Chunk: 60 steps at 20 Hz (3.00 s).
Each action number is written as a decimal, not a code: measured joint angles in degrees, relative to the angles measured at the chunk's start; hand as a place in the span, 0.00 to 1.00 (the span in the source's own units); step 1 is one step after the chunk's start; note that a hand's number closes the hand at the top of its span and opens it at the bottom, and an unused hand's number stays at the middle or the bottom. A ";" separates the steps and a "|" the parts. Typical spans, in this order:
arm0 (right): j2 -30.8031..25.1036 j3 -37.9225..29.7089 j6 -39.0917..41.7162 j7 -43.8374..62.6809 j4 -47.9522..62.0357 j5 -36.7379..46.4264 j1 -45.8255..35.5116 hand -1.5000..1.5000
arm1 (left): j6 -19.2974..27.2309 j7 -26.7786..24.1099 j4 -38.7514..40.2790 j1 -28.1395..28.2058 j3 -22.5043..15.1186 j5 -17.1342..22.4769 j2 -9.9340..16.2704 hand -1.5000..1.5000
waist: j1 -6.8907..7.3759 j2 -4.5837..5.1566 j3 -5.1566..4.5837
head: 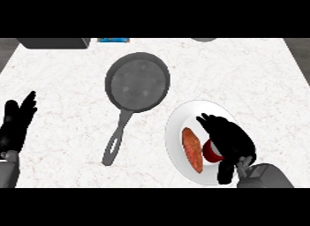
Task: Pick the can from the plate and place it in the pan
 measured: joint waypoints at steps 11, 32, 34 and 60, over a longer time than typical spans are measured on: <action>-0.22 0.41 -5.04 -7.82 6.22 8.87 -2.58 1.00 | -0.48 1.47 -4.19 2.29 0.82 -1.82 -1.52 0.50 | 0.11 -0.03 0.00; -4.39 -19.91 -24.80 -32.77 17.45 5.16 -11.60 1.00 | -3.00 1.51 -3.70 1.22 3.18 -2.70 -1.94 0.50 | 0.36 0.10 0.05; -3.72 -21.14 -26.28 -34.73 15.75 3.39 -12.65 1.00 | -2.77 1.10 -3.25 1.18 3.21 -3.01 -2.05 0.50 | 0.19 0.03 0.03; 15.49 -23.97 -43.74 -30.48 60.44 -7.34 -49.14 1.00 | -3.66 1.82 -2.88 -2.34 2.25 -4.78 -3.57 0.50 | 3.49 0.98 0.00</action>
